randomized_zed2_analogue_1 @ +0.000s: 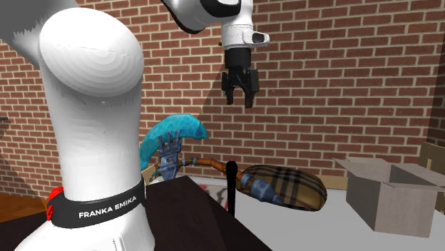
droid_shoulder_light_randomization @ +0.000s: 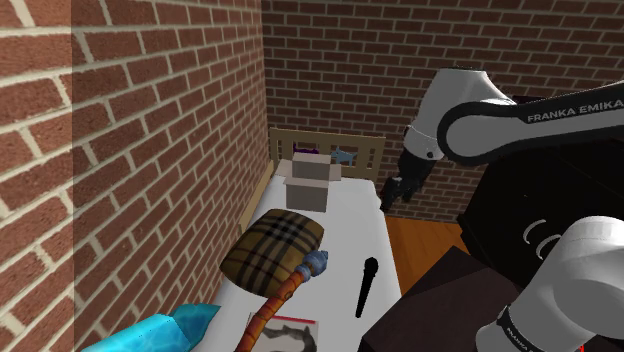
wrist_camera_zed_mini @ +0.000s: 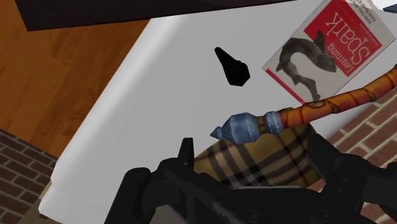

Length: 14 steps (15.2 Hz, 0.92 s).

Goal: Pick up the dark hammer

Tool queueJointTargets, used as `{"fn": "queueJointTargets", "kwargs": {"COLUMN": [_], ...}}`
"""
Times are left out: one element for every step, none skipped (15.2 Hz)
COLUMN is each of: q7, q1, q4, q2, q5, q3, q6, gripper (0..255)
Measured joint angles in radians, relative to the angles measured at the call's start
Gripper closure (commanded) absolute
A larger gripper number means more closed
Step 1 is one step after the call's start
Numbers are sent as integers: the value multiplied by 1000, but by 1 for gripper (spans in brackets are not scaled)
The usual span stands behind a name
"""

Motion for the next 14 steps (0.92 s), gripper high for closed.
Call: {"fn": "queueJointTargets", "kwargs": {"q7": [1,2,9,10,9,17,13,17,19,21,32,45,48,57], "q1": [4,8,15,18,20,27,28,31,32,29,29,32,23,23], "q4": [-16,-25,-43,-55,-65,-81,-102,-111,-120,-120,-115,-125,-124,-127], "q2": [26,63,86,112,130,172,195,230,278,323,382,420,467,496], "q5": [3,6,10,12,11,17,17,18,17,13,9,5,-8,-13], "q3": [9,17,30,37,42,57,60,70,78,85,100,113,119,127], "q6": [39,81,120,156,182,233,275,316,370,412,463,508,551,581], "gripper": [0,0,0,0,0,0,0,0,0,0,0,0,0,0]}}
